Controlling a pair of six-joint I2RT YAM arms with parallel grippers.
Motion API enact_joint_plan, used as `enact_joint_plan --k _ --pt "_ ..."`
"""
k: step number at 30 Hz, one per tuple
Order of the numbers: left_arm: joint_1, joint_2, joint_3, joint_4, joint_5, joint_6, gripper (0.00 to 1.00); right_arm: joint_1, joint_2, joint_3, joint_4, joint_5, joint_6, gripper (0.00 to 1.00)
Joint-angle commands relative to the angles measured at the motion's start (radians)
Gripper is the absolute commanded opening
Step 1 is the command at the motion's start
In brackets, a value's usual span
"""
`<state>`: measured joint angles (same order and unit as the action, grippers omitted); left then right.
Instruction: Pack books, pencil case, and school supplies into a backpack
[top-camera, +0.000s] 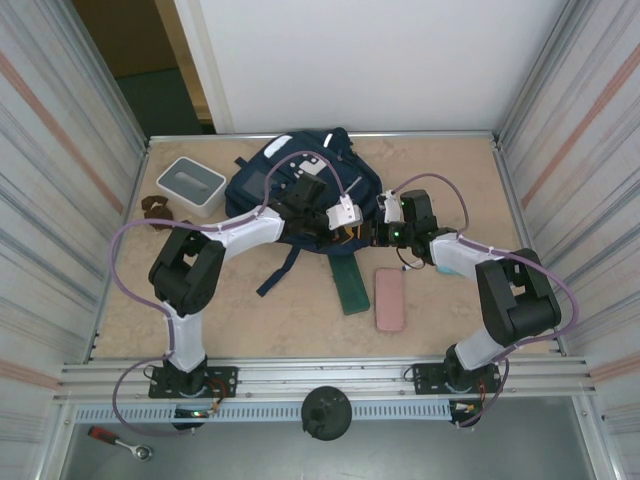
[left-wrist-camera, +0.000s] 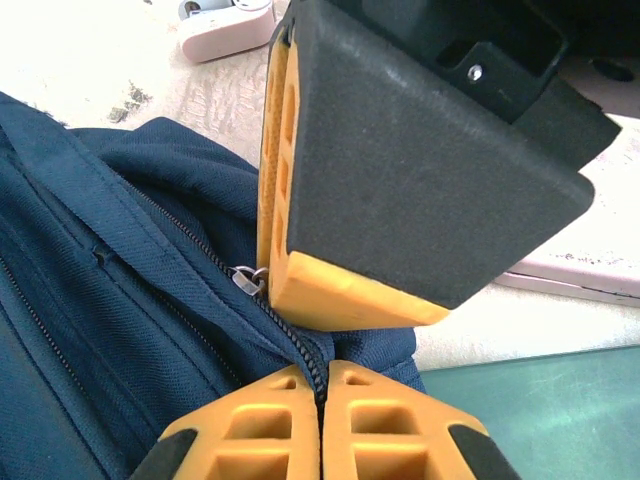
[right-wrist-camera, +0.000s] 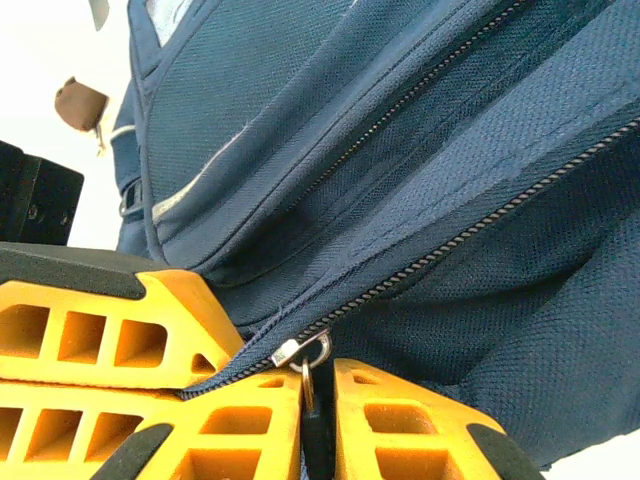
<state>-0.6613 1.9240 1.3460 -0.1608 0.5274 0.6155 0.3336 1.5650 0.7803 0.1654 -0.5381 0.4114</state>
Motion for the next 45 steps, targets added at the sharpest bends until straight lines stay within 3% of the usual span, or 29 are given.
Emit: enact_joint_plan --k 1,9,15,24,33,40,45 --pt "0.001 -0.053 -0.004 0.051 0.030 -0.006 0.00 0.010 0.014 -0.024 -0.012 0.015 0.000 0.14" --pt "0.025 -0.073 -0.026 0.071 0.027 -0.015 0.00 0.007 -0.011 -0.048 -0.042 0.043 -0.024 0.11" --pt "0.054 -0.096 -0.049 0.076 0.031 -0.016 0.00 -0.012 -0.052 -0.049 -0.104 0.095 -0.056 0.00" --pt "0.135 -0.172 -0.123 0.114 0.054 -0.010 0.00 -0.099 -0.074 0.037 -0.275 0.235 -0.066 0.00" --pt "0.139 -0.131 -0.031 0.110 0.086 -0.015 0.00 -0.097 -0.222 0.054 -0.271 0.197 -0.050 0.00" --pt "0.140 -0.094 0.056 0.098 0.043 0.016 0.00 -0.044 -0.327 0.073 -0.289 0.182 -0.064 0.00" --pt "0.185 -0.115 -0.007 0.148 -0.052 -0.011 0.01 0.027 -0.325 0.085 -0.288 0.198 -0.071 0.00"
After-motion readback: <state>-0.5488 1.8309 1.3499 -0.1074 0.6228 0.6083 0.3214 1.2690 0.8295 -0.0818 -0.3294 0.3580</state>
